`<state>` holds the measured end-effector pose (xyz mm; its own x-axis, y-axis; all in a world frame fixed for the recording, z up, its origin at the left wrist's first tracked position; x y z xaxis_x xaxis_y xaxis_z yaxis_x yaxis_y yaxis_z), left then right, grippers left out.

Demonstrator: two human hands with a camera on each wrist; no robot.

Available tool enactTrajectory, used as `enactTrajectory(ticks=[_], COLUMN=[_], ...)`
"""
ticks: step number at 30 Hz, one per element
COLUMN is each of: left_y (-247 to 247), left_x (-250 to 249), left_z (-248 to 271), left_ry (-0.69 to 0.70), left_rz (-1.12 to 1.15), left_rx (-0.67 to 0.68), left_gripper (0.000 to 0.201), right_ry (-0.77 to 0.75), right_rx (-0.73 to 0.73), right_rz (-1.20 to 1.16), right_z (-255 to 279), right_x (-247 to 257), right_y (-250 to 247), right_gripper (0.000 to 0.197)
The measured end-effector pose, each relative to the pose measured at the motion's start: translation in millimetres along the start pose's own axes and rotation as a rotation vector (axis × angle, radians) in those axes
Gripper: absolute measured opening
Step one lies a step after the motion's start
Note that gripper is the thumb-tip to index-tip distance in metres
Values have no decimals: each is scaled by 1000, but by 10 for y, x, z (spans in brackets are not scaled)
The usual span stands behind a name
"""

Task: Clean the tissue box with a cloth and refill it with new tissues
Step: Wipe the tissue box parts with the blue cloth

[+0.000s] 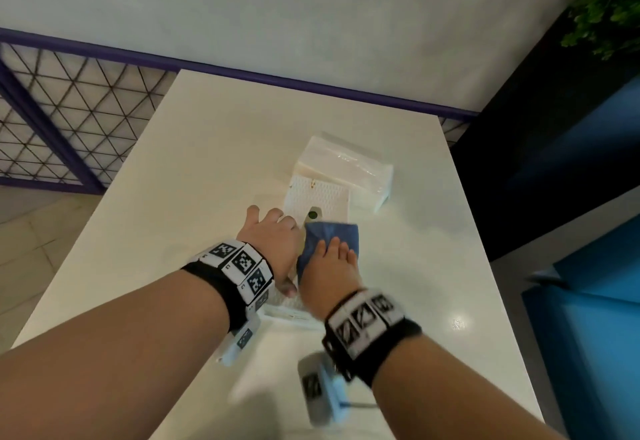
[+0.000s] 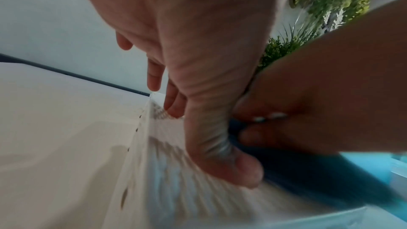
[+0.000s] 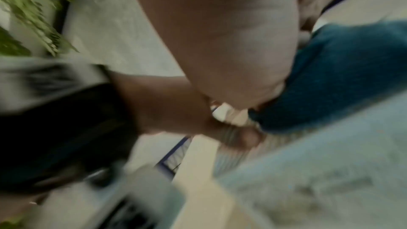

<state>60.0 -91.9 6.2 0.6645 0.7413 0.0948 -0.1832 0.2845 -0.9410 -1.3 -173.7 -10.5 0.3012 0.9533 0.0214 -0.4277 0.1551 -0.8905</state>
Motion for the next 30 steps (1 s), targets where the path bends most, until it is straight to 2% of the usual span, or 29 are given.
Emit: enactTrajectory(ticks=[1,3,8,10,12,14,17,20,24,27,30], left_y=[-5,-6,2,4,18,30,34,32,40,58,74], left_x=[1,-2,1,12,18,32,45,40,56,76,97], left_z=[5,13,-3,-12,-17,-28,-32,-23,-14,3,-2], left_ry=[3,14,32,45,55,56,46,52,66,68,63], left_rz=[7,-2,-37,-41,-51,-43,-20,-26,-19,-26,-25], left_rx=[-5,-2,66,74,64,22,-10,12,37,27,-33], left_gripper=[94,94,97,96,97,94,91,94,94,101,100], right_ry=[-11,-13,82,71,56,12,-38,11,58,-1,-104], right_rx=[29,21,-44,-56,-51,-28,7,-79,-58,-66,-50], right_rz=[7,-3,-66,-54,-31,9,-14,-12,-46,9,41], right_z=[101,-31,-938,-1073,-923,-544,-152,-516,-1108,-922,-359], right_x=[17,-15,-165,-178,-172,-116,-87,-166,-217,-213,-173], right_y=[76,53,-408,-471,-390,-182,56,-138,-417,-336,-47], right_gripper=[79,79,69,70,71,72,66,69,66,67,71])
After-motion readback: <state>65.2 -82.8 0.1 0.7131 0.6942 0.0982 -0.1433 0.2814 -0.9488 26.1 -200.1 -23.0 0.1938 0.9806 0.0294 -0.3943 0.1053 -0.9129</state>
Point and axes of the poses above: each hand's wrist, its own z-axis away from the middle knuckle, its own y-axis out of the palm, x = y × z, the point moved 4 cm from there along -z, towards the middle knuckle, and after that the axes turned 3 degrees about -x, right-handed, at the moved point
